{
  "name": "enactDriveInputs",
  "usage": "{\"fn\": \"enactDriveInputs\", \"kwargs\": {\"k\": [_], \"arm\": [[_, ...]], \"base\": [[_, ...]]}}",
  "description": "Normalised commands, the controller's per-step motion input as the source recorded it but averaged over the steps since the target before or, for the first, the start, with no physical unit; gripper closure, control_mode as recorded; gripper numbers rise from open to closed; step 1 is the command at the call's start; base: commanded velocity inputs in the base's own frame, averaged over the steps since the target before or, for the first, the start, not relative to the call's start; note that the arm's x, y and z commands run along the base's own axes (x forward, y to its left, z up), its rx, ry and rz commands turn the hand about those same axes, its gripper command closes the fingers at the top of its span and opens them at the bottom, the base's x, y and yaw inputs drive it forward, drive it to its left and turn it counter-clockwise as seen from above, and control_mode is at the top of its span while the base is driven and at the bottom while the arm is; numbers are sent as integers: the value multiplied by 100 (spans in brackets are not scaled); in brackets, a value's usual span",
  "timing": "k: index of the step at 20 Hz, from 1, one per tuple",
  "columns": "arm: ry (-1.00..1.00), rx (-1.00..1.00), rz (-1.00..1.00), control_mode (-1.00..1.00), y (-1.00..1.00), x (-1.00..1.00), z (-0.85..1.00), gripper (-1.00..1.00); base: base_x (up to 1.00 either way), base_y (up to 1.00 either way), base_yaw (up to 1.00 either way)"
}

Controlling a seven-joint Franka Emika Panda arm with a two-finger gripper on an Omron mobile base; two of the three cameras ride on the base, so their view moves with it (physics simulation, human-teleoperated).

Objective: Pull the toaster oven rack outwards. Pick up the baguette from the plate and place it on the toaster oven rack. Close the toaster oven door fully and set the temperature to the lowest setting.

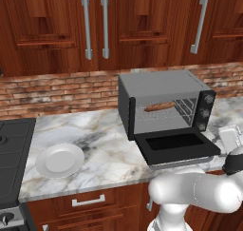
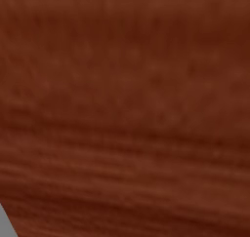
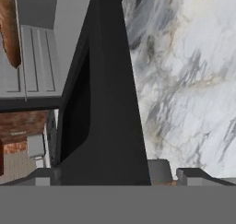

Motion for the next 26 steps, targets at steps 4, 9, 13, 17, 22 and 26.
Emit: {"fn": "enactDriveInputs", "kwargs": {"k": [4,9,13,17,22,26], "arm": [[0,0,0,-100,12,-6,-3,-100],[0,0,0,-100,26,0,0,-100],[0,0,0,-100,33,0,0,-100],[0,0,0,-100,25,0,0,-100],[0,0,0,-100,25,0,0,-100],[0,0,0,-100,21,0,0,-100]], "base": [[0,0,0],[0,0,0],[0,0,0],[0,0,0],[0,0,0],[0,0,0]]}}
